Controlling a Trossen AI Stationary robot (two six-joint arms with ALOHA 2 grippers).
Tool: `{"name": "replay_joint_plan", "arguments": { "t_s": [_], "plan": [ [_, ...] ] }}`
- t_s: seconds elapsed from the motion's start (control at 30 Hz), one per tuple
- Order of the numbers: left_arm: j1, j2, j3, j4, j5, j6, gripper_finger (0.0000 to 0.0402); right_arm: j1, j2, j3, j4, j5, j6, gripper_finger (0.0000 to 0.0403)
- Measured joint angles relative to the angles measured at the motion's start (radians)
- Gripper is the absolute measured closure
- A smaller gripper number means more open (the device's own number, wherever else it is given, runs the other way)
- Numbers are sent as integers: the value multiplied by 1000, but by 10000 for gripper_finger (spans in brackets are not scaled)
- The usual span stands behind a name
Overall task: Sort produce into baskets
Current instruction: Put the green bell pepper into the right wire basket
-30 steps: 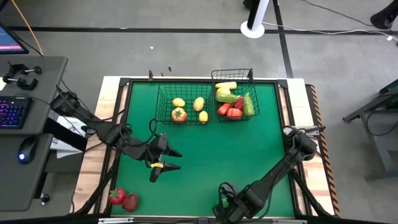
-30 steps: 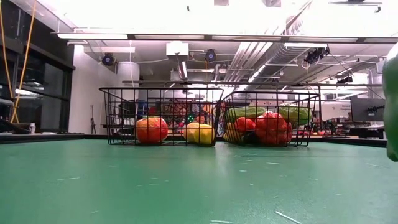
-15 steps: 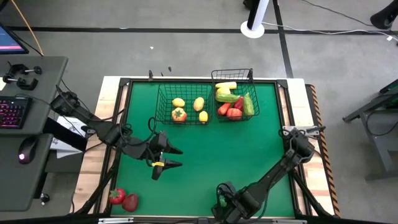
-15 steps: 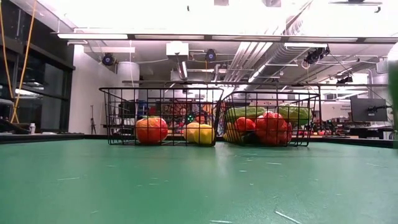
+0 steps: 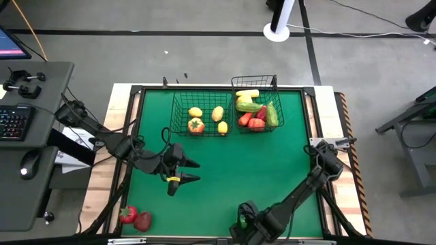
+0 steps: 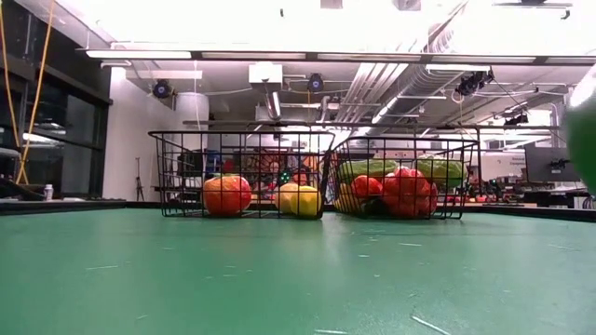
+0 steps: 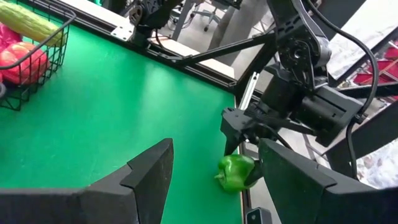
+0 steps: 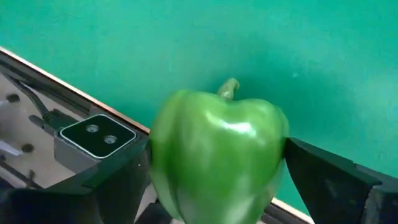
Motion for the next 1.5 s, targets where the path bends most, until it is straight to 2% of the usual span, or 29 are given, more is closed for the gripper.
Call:
{"name": "replay_joint_plan", "arguments": {
  "t_s": [0.07, 0.33, 0.6, 0.73, 1.0, 1.17, 1.37, 1.5],
  "plan": [
    [0, 0, 0, 0, -1, 0, 177, 1, 1, -1, 7, 8, 37, 52],
    [0, 0, 0, 0, -10, 2, 177, -8, 2, -3, 25, 16, -15, 66],
    [0, -8, 0, -2, -38, 40, 177, -61, -18, -7, 15, 186, -34, 171],
    [0, -61, 0, -1, -25, 96, 177, -104, -60, -12, -41, 266, -87, 206],
    [0, -263, 0, -5, -56, 211, 177, -222, -188, -8, -117, 408, -223, 209],
    [0, -372, 1, -64, -57, 238, 177, -317, -270, -8, -180, 542, -280, 210],
    [-7, -441, 1, -186, -49, 238, 177, -485, -377, -6, -273, 666, -377, 210],
    [-19, -443, 1, -244, -54, 215, 177, -623, -433, -6, -340, 695, -467, 210]
  ]
}}
